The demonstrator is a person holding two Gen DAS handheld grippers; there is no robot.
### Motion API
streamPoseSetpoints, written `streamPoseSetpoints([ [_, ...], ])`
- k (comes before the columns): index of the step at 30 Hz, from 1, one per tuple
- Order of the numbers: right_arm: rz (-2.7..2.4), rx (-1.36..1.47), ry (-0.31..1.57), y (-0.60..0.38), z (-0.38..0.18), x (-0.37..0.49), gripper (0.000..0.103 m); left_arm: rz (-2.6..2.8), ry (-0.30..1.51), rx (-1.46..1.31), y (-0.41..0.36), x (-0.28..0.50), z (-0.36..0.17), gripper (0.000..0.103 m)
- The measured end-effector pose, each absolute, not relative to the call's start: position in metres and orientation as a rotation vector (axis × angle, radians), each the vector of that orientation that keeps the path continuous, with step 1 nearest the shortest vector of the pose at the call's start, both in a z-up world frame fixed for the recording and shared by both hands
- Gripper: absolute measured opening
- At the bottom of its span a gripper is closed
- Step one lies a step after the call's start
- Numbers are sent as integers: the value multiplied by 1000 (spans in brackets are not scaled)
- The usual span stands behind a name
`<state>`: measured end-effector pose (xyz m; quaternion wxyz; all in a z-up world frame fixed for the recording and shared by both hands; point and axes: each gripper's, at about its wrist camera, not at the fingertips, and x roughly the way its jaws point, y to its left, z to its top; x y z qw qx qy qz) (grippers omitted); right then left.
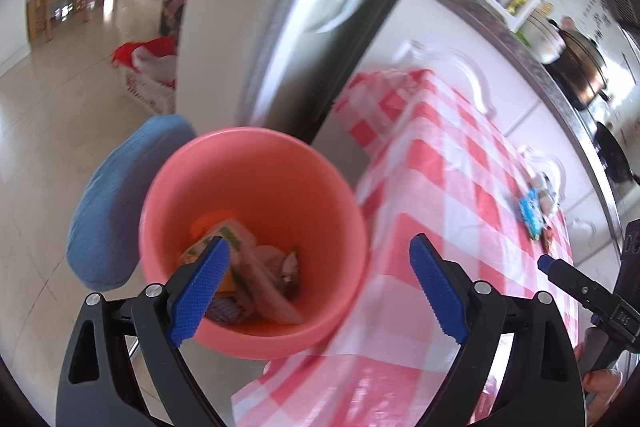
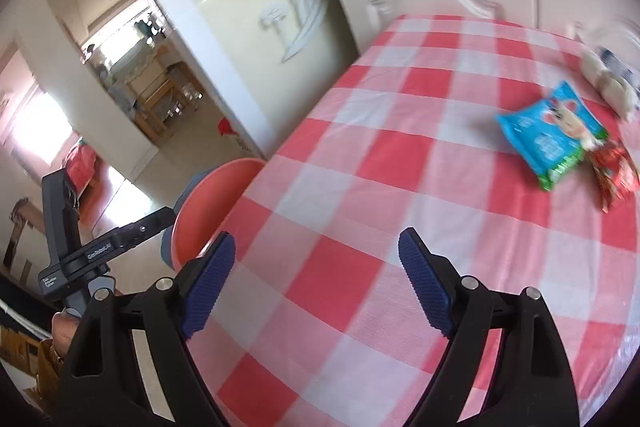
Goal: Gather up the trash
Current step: 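Move both tools back over the table toward the blue and red packets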
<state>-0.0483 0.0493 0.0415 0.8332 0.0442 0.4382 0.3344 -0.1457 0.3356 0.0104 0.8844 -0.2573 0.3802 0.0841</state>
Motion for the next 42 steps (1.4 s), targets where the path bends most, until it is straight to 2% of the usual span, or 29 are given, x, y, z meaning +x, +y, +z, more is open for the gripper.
streamPoseSetpoints([
  [17, 497, 355, 821, -109, 48, -32, 85, -32, 799, -359, 227, -111, 46, 92],
  [26, 383, 449, 756, -196, 54, -22, 87, -206, 817, -189, 143, -77, 59, 92],
  [35, 371, 509, 694, -246, 63, 21, 89, -313, 833, -214, 74, -12, 70, 92],
  [42, 373, 486, 690, -258, 63, 80, 89, -337, 831, -296, 48, 42, 71, 92],
])
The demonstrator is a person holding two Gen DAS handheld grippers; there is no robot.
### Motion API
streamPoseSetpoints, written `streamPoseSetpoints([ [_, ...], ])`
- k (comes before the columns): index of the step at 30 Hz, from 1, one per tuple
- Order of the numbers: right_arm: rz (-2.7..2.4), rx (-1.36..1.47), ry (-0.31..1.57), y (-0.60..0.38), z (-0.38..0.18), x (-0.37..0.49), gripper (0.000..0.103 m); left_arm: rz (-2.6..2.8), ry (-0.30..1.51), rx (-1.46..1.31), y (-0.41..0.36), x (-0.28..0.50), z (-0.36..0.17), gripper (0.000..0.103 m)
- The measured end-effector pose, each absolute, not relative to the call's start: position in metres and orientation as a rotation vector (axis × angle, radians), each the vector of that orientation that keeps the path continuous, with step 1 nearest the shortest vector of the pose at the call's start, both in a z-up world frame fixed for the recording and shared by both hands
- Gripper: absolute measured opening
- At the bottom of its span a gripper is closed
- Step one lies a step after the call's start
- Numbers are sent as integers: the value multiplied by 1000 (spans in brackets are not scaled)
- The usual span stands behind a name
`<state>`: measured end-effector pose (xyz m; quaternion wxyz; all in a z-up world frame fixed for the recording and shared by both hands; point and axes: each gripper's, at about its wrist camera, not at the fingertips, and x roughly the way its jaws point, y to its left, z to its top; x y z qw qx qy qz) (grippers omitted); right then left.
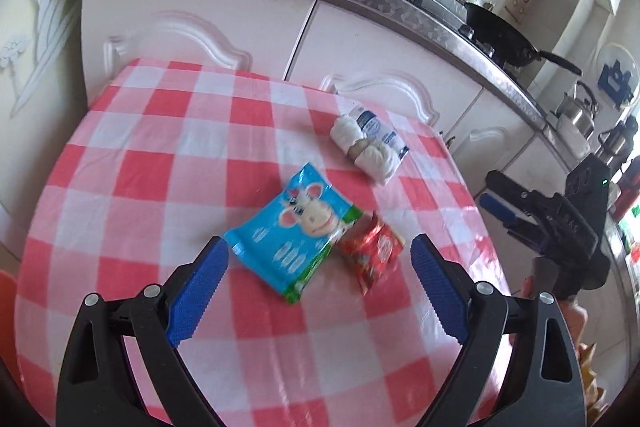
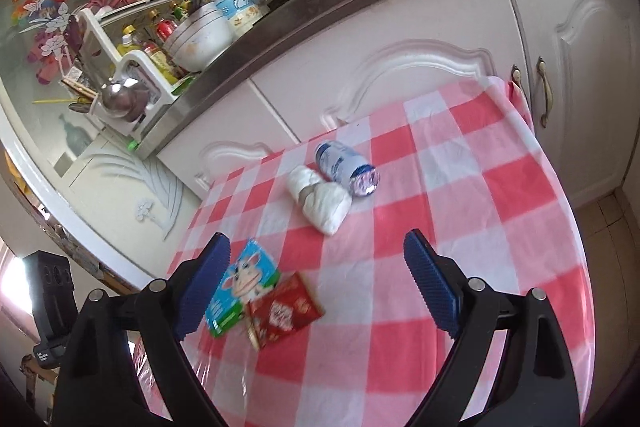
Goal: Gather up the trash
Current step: 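Move both tools back over the table toward the blue and red packets, then grasp the blue cow-print packet with the left tool while the right tool grasps the red packet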
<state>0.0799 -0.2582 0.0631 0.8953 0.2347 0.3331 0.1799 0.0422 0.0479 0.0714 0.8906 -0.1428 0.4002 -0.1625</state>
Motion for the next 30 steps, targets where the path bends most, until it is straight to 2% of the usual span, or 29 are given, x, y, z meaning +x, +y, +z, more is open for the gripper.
streamPoseSetpoints([
  [8, 403, 500, 751, -252, 43, 122, 89, -350, 836, -322, 36, 87, 64, 92],
  [17, 579, 209, 906, -177, 22, 88, 89, -463, 846, 15, 36, 79, 45, 92],
  [30, 561, -111, 936, -128, 13, 81, 90, -554, 866, 241, 25, 85, 21, 92],
])
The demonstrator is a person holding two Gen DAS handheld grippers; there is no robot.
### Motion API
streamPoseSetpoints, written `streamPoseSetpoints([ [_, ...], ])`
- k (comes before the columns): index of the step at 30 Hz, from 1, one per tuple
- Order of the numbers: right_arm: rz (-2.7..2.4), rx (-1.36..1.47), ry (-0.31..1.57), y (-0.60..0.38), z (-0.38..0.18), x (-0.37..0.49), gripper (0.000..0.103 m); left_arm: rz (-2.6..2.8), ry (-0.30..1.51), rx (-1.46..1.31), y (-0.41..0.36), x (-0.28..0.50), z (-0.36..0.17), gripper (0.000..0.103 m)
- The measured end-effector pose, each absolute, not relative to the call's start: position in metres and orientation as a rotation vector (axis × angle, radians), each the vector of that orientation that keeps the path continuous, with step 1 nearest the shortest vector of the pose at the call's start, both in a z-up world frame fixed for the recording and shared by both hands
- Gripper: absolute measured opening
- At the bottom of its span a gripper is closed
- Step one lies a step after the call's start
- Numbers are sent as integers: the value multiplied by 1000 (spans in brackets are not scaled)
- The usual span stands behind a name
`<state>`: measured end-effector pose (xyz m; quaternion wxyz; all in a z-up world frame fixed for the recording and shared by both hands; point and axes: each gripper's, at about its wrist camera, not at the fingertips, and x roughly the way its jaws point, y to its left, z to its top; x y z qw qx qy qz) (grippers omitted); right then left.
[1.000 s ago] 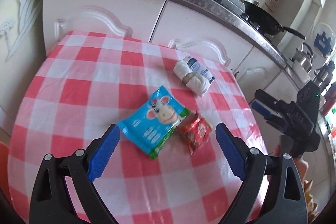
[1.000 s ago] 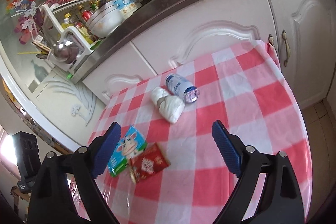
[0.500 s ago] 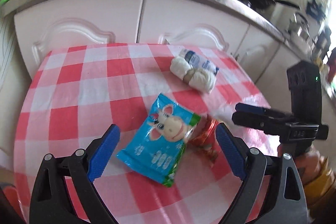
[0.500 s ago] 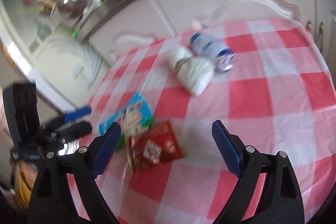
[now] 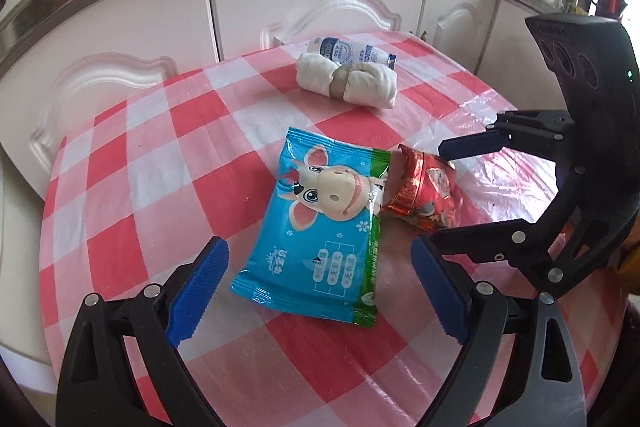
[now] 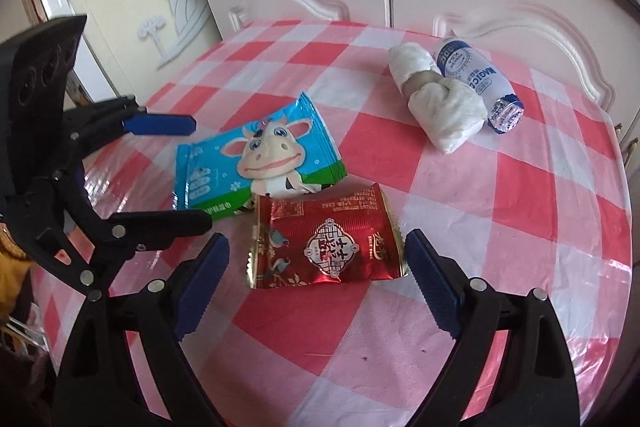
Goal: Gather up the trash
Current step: 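Grasp the blue cow-print packet with the left tool while the right tool grasps the red packet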
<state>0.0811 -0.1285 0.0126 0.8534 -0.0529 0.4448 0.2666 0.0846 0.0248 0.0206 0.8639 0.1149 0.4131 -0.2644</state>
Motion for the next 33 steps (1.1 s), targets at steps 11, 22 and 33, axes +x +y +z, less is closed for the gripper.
streamPoseSetpoints([
  [11, 549, -172, 938, -123, 10, 86, 91, -568, 889, 314, 17, 96, 11, 92],
  [22, 559, -223, 927, -120, 9, 85, 93, -554, 897, 316, 14, 105, 4, 92],
  [33, 544, -234, 903, -122, 8, 80, 92, -526, 895, 271, 14, 104, 4, 85],
])
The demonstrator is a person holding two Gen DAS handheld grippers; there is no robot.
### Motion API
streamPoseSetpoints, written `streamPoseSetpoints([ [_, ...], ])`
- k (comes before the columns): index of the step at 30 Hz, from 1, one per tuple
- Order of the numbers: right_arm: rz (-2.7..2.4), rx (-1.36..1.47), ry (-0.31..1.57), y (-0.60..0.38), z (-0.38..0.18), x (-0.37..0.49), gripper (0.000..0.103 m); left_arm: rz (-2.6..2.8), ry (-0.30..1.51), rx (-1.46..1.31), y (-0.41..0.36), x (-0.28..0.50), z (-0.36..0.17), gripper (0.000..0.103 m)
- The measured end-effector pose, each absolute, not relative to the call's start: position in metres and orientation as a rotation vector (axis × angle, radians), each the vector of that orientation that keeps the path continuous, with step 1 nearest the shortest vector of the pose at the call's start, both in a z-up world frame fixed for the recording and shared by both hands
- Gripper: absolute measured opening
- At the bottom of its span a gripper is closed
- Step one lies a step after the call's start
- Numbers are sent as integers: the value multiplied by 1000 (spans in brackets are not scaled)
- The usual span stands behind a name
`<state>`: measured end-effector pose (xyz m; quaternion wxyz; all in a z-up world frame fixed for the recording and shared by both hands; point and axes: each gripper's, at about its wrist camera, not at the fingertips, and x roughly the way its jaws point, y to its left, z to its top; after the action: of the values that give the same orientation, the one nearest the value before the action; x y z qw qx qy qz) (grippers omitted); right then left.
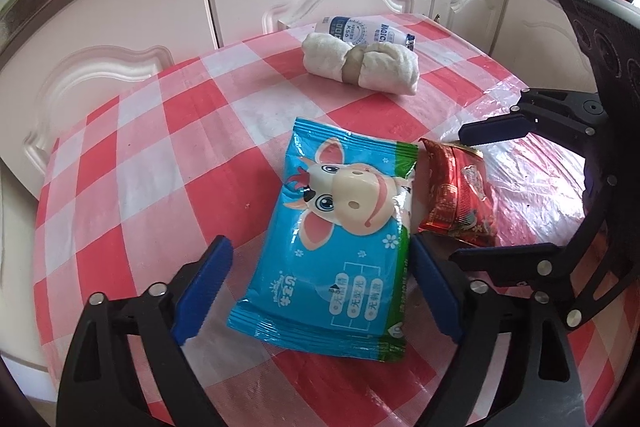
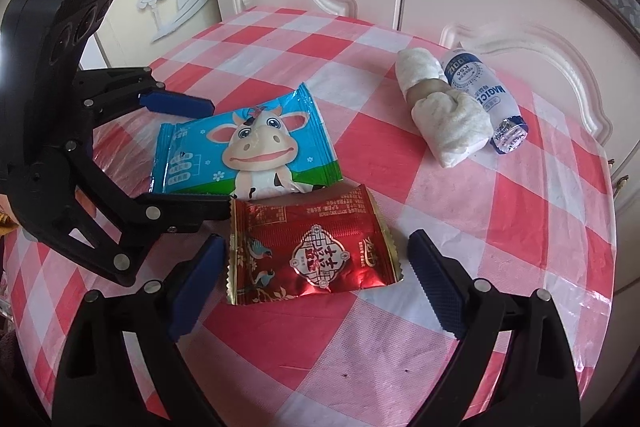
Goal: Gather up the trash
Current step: 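Grasp the blue cow-print packet with the left tool while the right tool grasps the red packet, then carry the blue packet and red packet with both tools over the orange bucket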
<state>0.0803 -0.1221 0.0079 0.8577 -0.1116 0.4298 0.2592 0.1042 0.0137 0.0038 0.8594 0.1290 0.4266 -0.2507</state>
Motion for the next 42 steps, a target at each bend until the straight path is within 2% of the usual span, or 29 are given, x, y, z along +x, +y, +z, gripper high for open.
streamPoseSetpoints([
  [8, 526, -210, 888, -129, 10, 79, 81, -518, 881, 259, 11, 98, 6, 74],
  [18, 490, -181, 870, -133, 12, 75, 75, -483, 878, 213, 15, 93, 7, 65],
  [22, 478, -161, 865, -135, 14, 71, 72, -468, 878, 176, 21, 88, 9, 58],
  [42, 456, -30, 862, -138, 16, 42, 65, -372, 877, -13, 73, 46, 9, 56],
])
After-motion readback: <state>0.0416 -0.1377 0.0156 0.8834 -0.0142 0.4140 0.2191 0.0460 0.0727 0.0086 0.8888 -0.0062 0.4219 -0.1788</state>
